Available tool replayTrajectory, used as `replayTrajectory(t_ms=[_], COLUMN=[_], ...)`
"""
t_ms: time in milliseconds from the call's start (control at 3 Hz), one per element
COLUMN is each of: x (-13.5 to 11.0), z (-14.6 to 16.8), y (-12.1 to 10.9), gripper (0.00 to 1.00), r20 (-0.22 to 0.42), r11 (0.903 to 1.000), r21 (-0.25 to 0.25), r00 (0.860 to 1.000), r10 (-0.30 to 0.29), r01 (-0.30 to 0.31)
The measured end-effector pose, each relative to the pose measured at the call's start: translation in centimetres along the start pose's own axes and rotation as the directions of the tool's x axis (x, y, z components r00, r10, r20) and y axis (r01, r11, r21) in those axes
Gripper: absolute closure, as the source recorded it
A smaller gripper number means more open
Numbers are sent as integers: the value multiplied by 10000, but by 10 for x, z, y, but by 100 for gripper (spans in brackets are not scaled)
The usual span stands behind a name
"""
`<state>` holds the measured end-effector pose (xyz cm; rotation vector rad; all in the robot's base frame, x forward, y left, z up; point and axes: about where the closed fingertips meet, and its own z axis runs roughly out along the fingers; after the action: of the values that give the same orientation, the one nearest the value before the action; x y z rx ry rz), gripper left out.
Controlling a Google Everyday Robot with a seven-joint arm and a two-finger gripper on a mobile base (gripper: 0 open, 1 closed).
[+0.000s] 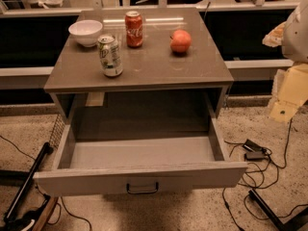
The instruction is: Place 7up can into top drawer
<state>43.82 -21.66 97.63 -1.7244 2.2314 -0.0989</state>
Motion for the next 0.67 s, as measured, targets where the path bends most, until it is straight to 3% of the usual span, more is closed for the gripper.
replayTrajectory(t_ms=[667], x=[-8], z=[9], y=[-3], gripper=[0], r20=[174], r11=[9998], r21=[-152], r00=[9998], r10=[-110], r01=[112])
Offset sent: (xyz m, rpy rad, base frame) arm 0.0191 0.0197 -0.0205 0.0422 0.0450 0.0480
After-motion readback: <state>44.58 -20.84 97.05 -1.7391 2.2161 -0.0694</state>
